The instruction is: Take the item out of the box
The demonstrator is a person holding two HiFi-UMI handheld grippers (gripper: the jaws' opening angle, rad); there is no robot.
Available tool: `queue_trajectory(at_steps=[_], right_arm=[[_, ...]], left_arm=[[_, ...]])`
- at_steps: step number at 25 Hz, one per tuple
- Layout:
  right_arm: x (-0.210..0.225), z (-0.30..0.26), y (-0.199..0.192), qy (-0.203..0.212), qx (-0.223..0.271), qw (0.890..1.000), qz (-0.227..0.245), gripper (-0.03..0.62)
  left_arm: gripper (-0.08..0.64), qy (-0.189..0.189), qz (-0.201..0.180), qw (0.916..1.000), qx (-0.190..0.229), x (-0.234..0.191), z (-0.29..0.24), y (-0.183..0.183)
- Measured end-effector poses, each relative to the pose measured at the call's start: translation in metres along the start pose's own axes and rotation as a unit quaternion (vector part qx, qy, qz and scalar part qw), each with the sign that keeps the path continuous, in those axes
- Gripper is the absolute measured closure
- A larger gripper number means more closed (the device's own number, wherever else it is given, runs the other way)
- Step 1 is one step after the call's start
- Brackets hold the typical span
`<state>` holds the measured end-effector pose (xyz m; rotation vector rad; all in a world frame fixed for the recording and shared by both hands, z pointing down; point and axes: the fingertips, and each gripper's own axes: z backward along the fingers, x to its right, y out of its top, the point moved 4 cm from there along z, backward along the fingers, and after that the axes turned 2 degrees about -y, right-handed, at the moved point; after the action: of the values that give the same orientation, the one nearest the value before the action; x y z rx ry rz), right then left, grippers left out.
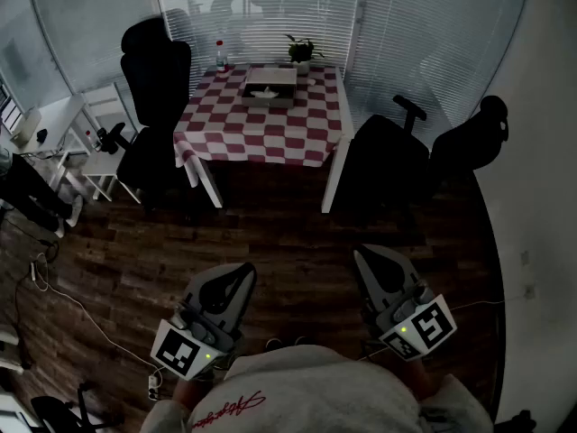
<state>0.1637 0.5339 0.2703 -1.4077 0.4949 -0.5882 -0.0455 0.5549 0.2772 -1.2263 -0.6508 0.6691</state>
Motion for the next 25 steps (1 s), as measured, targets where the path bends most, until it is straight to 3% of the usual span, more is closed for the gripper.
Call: queue_trajectory(at_steps=[25], right_arm=[[-0.007, -0.001, -0.006, -0.004, 0.002, 1.0, -0.012, 0.584]], left_arm=[[0.543, 0.007, 0.01, 0.9999, 0.004, -0.004, 0.006, -0.002]])
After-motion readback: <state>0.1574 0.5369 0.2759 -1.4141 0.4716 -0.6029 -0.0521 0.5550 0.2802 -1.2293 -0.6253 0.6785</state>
